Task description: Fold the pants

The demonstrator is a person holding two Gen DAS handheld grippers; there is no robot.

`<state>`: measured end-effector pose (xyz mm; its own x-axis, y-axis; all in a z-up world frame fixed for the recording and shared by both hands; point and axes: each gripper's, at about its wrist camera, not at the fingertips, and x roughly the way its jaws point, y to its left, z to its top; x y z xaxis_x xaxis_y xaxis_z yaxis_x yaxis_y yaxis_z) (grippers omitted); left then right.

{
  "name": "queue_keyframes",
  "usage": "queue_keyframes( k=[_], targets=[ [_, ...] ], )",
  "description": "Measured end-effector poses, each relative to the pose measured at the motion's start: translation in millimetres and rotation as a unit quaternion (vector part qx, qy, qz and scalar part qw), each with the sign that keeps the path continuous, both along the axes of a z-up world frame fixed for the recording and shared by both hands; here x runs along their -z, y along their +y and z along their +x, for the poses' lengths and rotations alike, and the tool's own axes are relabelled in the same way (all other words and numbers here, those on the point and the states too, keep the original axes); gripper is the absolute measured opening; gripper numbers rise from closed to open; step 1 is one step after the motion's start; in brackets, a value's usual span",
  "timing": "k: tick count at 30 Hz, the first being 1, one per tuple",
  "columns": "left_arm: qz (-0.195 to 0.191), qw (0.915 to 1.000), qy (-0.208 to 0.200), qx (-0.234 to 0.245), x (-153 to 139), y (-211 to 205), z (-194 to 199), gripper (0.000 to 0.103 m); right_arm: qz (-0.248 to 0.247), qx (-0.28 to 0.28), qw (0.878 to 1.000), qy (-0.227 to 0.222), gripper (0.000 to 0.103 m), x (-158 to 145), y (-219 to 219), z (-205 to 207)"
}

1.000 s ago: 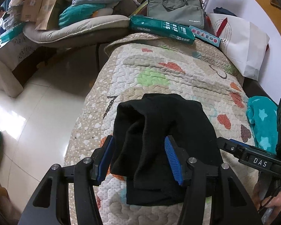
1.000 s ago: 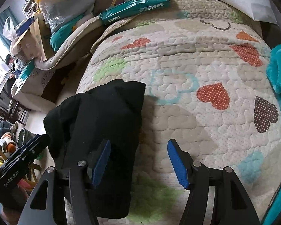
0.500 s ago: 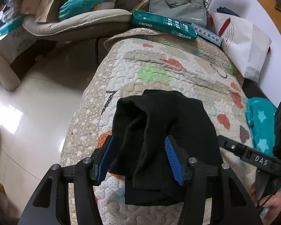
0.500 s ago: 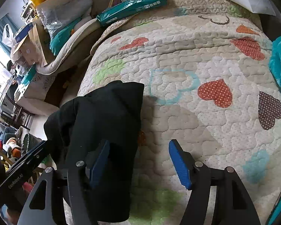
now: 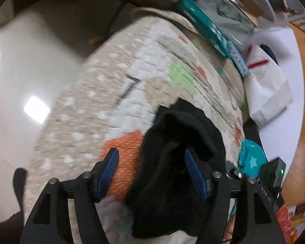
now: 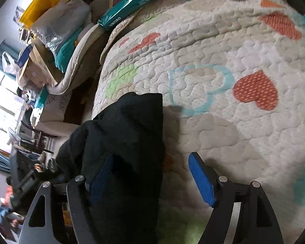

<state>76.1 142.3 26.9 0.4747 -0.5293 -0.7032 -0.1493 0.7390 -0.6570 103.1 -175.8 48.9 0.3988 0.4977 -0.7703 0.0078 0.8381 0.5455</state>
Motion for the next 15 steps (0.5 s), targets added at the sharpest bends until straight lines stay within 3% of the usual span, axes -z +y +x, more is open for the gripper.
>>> queue_keyframes(
  k=[3, 4, 7, 8, 9, 11, 12, 15],
  targets=[
    [-0.037, 0.9979, -0.006, 0.052, 11, -23, 9, 0.073, 0.032, -0.011, 0.999, 0.012, 0.082, 7, 5, 5],
    [-0.041, 0.9971, -0.006, 0.064, 15, -31, 10, 0.081, 0.046, -0.019, 0.999, 0.019, 0.083, 11, 8, 7],
    [-0.002, 0.9967, -0.024, 0.077, 13, -49, 9, 0.086, 0.083, -0.024, 0.995, 0.041, 0.084, 26, 16, 11],
    [0.004, 0.9966, -0.026, 0.078, 12, -51, 8, 0.083, 0.09, -0.021, 0.995, 0.039, 0.084, 28, 16, 11],
    [-0.001, 0.9966, -0.026, 0.077, 11, -50, 8, 0.077, 0.099, -0.026, 0.994, 0.039, 0.076, 28, 17, 13],
    [-0.03, 0.9966, -0.017, 0.075, 11, -46, 8, 0.052, 0.091, -0.034, 0.994, 0.042, 0.065, 23, 19, 13],
    [-0.042, 0.9965, -0.01, 0.072, 10, -44, 8, 0.046, 0.089, -0.041, 0.994, 0.041, 0.056, 19, 20, 14],
    [-0.061, 0.996, -0.013, 0.065, -1, -42, 13, 0.04, 0.091, -0.047, 0.995, 0.016, 0.05, -6, 21, 20]
  ],
)
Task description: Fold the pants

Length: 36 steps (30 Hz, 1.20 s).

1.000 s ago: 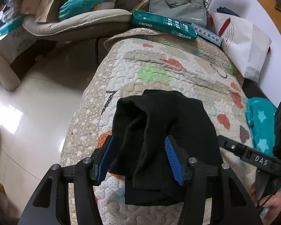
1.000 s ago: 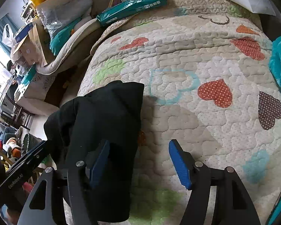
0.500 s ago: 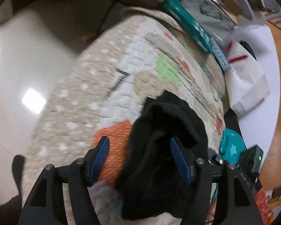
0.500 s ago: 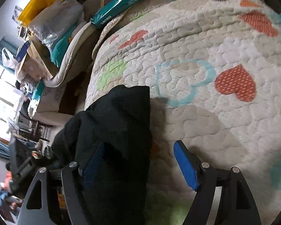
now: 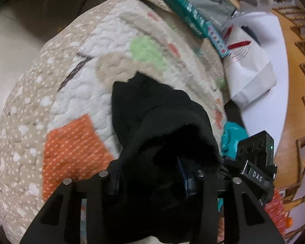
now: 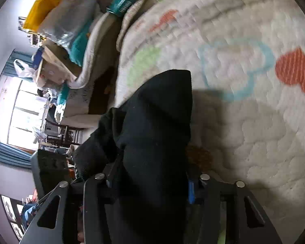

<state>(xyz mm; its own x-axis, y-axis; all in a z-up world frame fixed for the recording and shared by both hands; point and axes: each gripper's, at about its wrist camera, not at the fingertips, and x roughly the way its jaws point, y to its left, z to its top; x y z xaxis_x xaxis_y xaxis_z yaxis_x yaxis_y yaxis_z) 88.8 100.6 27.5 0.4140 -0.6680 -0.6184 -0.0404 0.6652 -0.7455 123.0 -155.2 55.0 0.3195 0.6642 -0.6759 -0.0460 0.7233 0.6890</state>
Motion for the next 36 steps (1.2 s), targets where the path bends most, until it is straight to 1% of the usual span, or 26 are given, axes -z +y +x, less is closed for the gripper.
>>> queue_keyframes(
  k=[2, 4, 7, 9, 10, 11, 12, 13, 14, 16, 17, 19, 20, 21, 23, 24, 25, 27, 29, 30, 32, 33, 34, 35, 36],
  targets=[
    [-0.007, 0.9999, -0.014, 0.0, -14, -7, 11, 0.04, -0.009, -0.003, 1.0, -0.027, 0.05, -21, 1, 10],
    [-0.012, 0.9997, -0.02, -0.001, -25, -12, 29, 0.04, -0.032, -0.005, 0.998, -0.055, 0.05, -42, -2, 28],
    [-0.016, 0.9998, -0.015, -0.003, -32, -23, 68, 0.04, -0.054, 0.008, 0.996, -0.066, 0.05, -53, -12, 56],
    [0.002, 0.9999, -0.013, -0.009, -29, -32, 94, 0.042, -0.074, 0.017, 0.995, -0.066, 0.05, -52, -20, 74],
    [0.019, 0.9997, -0.009, -0.011, -24, -35, 107, 0.046, -0.088, 0.024, 0.994, -0.063, 0.051, -48, -24, 80],
    [0.03, 0.9995, -0.006, -0.013, -21, -36, 114, 0.046, -0.11, 0.032, 0.992, -0.055, 0.053, -41, -29, 88],
    [0.043, 0.999, 0.004, -0.014, -14, -34, 122, 0.047, -0.132, 0.039, 0.99, -0.042, 0.057, -31, -34, 94],
    [0.046, 0.9988, 0.012, -0.013, -10, -31, 125, 0.047, -0.161, 0.049, 0.985, -0.023, 0.06, -21, -39, 99],
    [0.044, 0.9988, 0.016, -0.012, -7, -24, 123, 0.047, -0.187, 0.062, 0.98, -0.015, 0.062, -14, -44, 101],
    [0.032, 0.9992, 0.017, -0.016, -7, -6, 117, 0.051, -0.194, 0.084, 0.977, -0.027, 0.072, -18, -57, 96],
    [0.032, 0.9991, 0.017, -0.025, -8, 3, 115, 0.051, -0.203, 0.098, 0.974, -0.038, 0.072, -25, -62, 91],
    [0.036, 0.9981, 0.012, -0.048, -16, 17, 109, 0.051, -0.24, 0.125, 0.96, -0.076, 0.072, -45, -66, 79],
    [0.031, 0.9981, 0.008, -0.053, -20, 20, 108, 0.052, -0.245, 0.125, 0.957, -0.095, 0.072, -55, -66, 74],
    [0.021, 0.9982, 0.002, -0.056, -27, 19, 107, 0.052, -0.245, 0.116, 0.956, -0.111, 0.072, -65, -68, 68],
    [-0.001, 0.9987, -0.021, -0.046, -45, 4, 110, 0.052, -0.24, 0.095, 0.958, -0.128, 0.072, -75, -61, 61],
    [-0.008, 0.9989, -0.033, -0.033, -55, -10, 113, 0.052, -0.233, 0.084, 0.959, -0.135, 0.069, -78, -56, 55],
    [-0.018, 0.9987, -0.047, -0.01, -66, -29, 115, 0.052, -0.224, 0.072, 0.962, -0.14, 0.066, -78, -52, 48],
    [-0.025, 0.9972, -0.063, 0.033, -80, -62, 124, 0.053, -0.208, 0.049, 0.967, -0.136, 0.065, -68, -45, 40],
    [-0.002, 0.9948, -0.071, 0.073, -85, -99, 137, 0.053, -0.218, 0.029, 0.967, -0.125, 0.064, -53, -39, 31],
    [0.021, 0.9935, -0.071, 0.086, -83, -112, 144, 0.053, -0.225, 0.025, 0.967, -0.118, 0.064, -45, -38, 28],
    [0.102, 0.9884, -0.07, 0.088, -70, -126, 157, 0.053, -0.23, 0.021, 0.968, -0.103, 0.064, -30, -39, 24],
    [0.127, 0.9858, -0.071, 0.083, -63, -124, 162, 0.052, -0.231, 0.022, 0.968, -0.099, 0.064, -24, -42, 24],
    [0.146, 0.9839, -0.07, 0.076, -55, -116, 169, 0.048, -0.231, 0.02, 0.968, -0.098, 0.064, -22, -44, 24],
    [0.147, 0.9843, -0.067, 0.071, -49, -108, 175, 0.043, -0.229, 0.017, 0.968, -0.1, 0.065, -20, -44, 25],
    [0.13, 0.9875, -0.059, 0.067, -41, -95, 184, 0.041, -0.228, 0.013, 0.968, -0.1, 0.065, -18, -45, 27]
  ],
)
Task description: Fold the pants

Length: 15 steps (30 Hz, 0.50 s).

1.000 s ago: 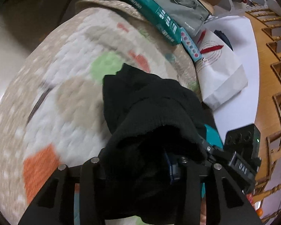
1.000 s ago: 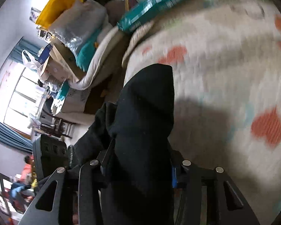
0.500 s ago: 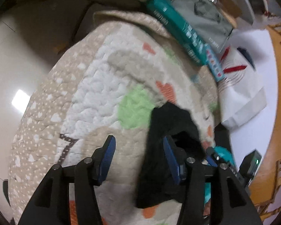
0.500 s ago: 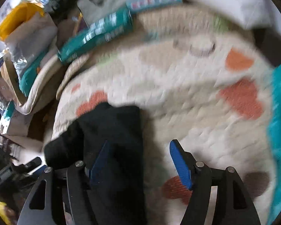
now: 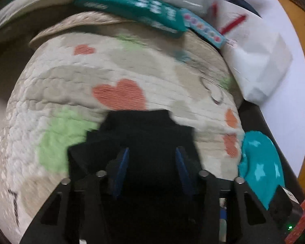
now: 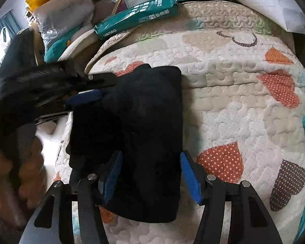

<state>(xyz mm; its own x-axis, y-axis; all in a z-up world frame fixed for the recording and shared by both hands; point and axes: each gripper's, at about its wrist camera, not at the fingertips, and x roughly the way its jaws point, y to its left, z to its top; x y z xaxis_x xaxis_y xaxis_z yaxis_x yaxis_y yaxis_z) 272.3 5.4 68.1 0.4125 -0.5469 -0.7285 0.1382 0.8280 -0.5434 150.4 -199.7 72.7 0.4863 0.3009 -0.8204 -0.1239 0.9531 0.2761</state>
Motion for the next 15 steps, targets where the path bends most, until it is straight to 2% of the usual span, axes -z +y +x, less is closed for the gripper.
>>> queue_keyframes(
  k=[4, 6, 8, 11, 12, 13, 14, 15],
  targets=[
    [-0.086, 0.9957, 0.034, 0.001, 29, 29, 21, 0.032, 0.02, 0.0, 1.0, 0.016, 0.073, 17, -7, 7],
    [-0.136, 0.9894, 0.051, -0.005, 43, 41, 25, 0.026, 0.04, 0.01, 0.999, 0.023, 0.078, 23, -15, 9],
    [-0.19, 0.9791, 0.071, -0.012, 57, 53, 24, 0.019, 0.056, 0.016, 0.998, 0.029, 0.081, 27, -21, 9],
    [-0.227, 0.9702, 0.082, -0.022, 60, 66, 18, 0.015, 0.055, 0.015, 0.998, 0.027, 0.083, 24, -22, 9],
    [-0.233, 0.9686, 0.081, -0.032, 56, 72, 15, 0.016, 0.053, 0.018, 0.998, 0.026, 0.083, 21, -22, 8],
    [-0.231, 0.9688, 0.076, -0.048, 50, 82, 9, 0.029, 0.053, 0.021, 0.998, 0.026, 0.083, 19, -24, 7],
    [-0.221, 0.9707, 0.071, -0.064, 44, 90, 2, 0.05, 0.052, 0.029, 0.998, 0.026, 0.083, 15, -27, 4],
    [-0.197, 0.9746, 0.067, -0.083, 40, 98, -5, 0.057, 0.048, 0.036, 0.998, 0.025, 0.083, 11, -30, 1]
  ],
)
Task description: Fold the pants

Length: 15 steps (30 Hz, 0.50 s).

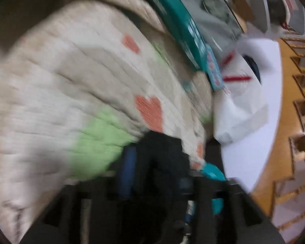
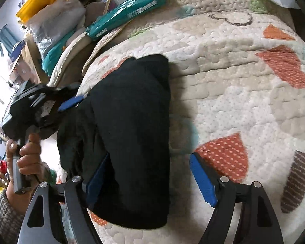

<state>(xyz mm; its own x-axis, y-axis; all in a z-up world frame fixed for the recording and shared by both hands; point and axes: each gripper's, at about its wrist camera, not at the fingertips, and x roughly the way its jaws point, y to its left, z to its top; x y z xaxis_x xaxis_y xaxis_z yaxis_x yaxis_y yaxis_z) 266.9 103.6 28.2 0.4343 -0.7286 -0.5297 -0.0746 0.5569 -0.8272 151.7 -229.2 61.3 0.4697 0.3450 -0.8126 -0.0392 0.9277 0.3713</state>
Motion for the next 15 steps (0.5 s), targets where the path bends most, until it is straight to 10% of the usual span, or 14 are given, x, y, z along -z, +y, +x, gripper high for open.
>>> queue_keyframes(
  k=[5, 15],
  targets=[
    [0.168, 0.9857, 0.0, -0.008, -20, 8, -42, 0.059, -0.035, 0.038, 0.999, -0.01, 0.083, -23, -10, -23],
    [0.218, 0.9741, -0.053, 0.026, -62, -61, -97, 0.061, 0.005, 0.064, 0.998, -0.02, 0.084, -44, -14, -84]
  ],
)
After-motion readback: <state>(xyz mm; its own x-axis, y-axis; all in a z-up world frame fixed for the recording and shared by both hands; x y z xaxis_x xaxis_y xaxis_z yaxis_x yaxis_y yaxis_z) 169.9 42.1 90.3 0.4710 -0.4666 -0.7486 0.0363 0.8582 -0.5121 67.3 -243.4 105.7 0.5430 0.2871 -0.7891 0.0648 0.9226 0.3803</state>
